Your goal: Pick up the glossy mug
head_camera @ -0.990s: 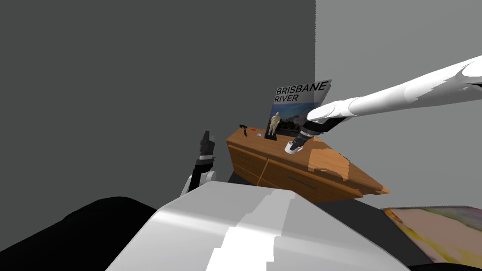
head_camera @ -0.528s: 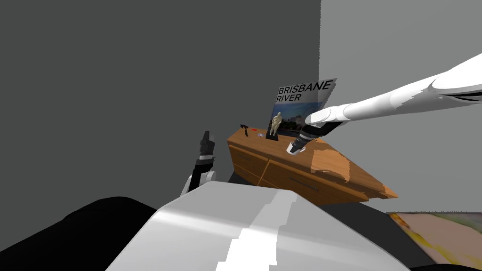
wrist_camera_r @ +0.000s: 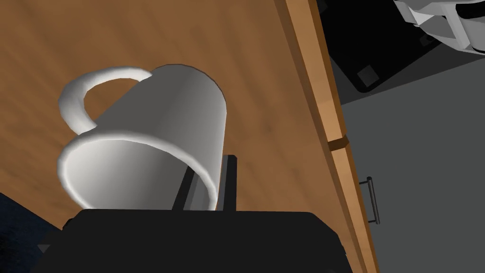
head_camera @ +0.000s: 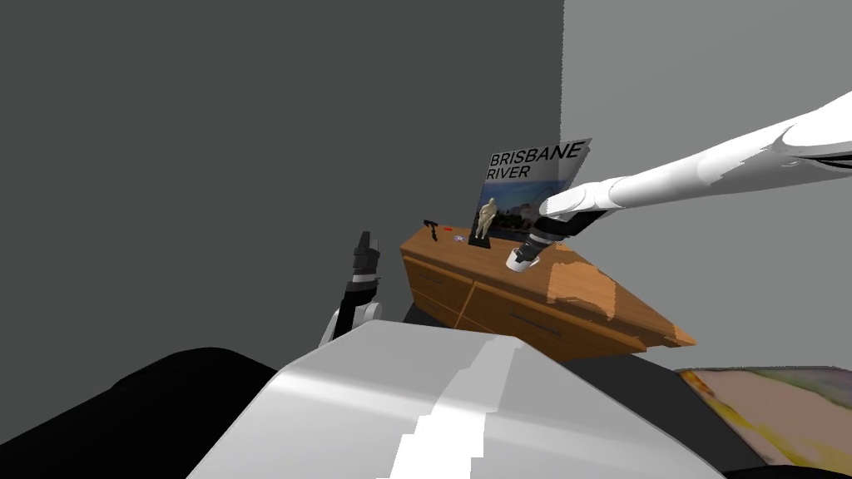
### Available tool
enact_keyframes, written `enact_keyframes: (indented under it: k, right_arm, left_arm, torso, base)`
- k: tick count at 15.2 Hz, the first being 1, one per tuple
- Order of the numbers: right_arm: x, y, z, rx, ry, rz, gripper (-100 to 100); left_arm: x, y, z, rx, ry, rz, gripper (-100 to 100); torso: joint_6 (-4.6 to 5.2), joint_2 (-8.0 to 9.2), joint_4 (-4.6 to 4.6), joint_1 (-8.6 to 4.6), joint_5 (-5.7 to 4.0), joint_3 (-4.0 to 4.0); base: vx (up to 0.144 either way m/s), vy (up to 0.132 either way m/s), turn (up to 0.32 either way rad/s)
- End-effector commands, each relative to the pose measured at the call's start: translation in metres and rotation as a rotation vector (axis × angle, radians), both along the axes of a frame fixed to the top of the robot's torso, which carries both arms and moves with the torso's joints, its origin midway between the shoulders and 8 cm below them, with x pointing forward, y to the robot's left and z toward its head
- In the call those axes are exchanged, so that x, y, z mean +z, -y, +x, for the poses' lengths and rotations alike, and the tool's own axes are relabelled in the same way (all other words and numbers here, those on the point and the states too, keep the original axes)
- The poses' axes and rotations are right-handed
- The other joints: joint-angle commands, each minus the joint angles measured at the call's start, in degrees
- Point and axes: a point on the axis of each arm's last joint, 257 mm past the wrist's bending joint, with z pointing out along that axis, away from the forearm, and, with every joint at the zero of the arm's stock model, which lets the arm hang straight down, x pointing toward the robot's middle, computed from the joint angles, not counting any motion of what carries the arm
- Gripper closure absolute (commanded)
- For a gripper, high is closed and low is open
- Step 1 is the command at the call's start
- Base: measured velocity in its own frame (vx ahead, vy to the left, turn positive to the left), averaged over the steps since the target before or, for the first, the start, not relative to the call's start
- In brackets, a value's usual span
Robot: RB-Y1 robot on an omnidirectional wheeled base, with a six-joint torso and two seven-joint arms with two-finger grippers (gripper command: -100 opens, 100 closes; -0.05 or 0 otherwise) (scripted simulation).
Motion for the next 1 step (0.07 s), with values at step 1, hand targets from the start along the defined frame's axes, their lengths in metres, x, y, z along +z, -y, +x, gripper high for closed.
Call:
enact_keyframes:
  k: [1]
  right_arm:
    - [0.0, 0.0, 0.0, 0.0, 0.0, 0.0, 100]
  left_arm:
    - [0.0, 0.0, 0.0, 0.0, 0.0, 0.0, 0]
  torso:
    - [0.0, 0.0, 0.0, 0.0, 0.0, 0.0]
  base:
    - [0.0, -0.013, -0.013]
